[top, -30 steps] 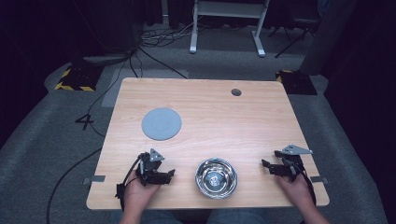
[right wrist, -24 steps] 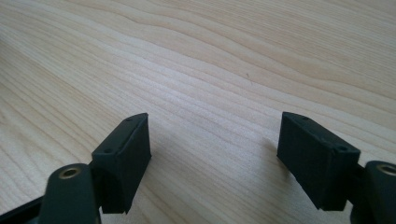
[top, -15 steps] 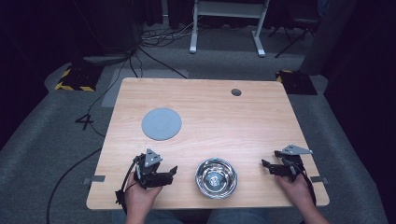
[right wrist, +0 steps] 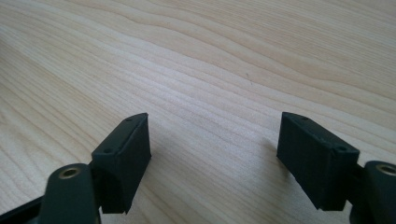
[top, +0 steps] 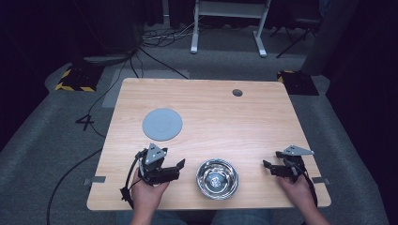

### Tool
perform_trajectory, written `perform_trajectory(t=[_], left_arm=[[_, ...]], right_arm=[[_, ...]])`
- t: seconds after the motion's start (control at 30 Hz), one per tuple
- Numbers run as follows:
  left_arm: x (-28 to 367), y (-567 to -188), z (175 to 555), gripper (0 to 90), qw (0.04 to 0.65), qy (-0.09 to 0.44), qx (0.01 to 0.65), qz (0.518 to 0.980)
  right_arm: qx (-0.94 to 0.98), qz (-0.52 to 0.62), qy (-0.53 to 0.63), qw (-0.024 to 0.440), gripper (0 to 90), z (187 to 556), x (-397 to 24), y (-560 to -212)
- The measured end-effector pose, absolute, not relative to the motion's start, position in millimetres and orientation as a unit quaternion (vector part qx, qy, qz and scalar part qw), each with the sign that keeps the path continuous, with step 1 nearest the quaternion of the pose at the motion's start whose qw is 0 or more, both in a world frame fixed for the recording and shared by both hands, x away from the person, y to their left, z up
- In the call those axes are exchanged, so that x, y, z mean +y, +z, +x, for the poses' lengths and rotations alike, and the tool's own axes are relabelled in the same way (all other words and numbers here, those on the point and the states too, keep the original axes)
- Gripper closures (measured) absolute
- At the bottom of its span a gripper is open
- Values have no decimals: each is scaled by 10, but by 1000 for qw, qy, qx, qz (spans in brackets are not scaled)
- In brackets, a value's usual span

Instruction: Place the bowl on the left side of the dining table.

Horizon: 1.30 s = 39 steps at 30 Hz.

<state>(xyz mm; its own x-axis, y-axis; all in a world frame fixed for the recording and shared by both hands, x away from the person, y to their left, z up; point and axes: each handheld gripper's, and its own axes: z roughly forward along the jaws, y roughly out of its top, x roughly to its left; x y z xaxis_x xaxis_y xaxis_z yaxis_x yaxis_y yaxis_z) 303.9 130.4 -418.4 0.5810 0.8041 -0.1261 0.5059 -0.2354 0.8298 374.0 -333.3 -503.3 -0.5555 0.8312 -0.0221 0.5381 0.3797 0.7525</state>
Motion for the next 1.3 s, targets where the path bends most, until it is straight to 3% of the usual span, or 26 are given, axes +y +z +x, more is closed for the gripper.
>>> perform_trajectory(t=[0.63,1.07,1.3], left_arm=[[776,-4091,3239,231,434,132,374,809],[522,-4228,3462,271,355,55,417,835],[410,-4429,3612,339,293,8,433,852]], right_arm=[[805,427,356,207,259,3736,-3334,-5033],[806,426,356,208,259,3737,-3337,-5034],[805,426,356,207,259,3735,-3335,-5033]])
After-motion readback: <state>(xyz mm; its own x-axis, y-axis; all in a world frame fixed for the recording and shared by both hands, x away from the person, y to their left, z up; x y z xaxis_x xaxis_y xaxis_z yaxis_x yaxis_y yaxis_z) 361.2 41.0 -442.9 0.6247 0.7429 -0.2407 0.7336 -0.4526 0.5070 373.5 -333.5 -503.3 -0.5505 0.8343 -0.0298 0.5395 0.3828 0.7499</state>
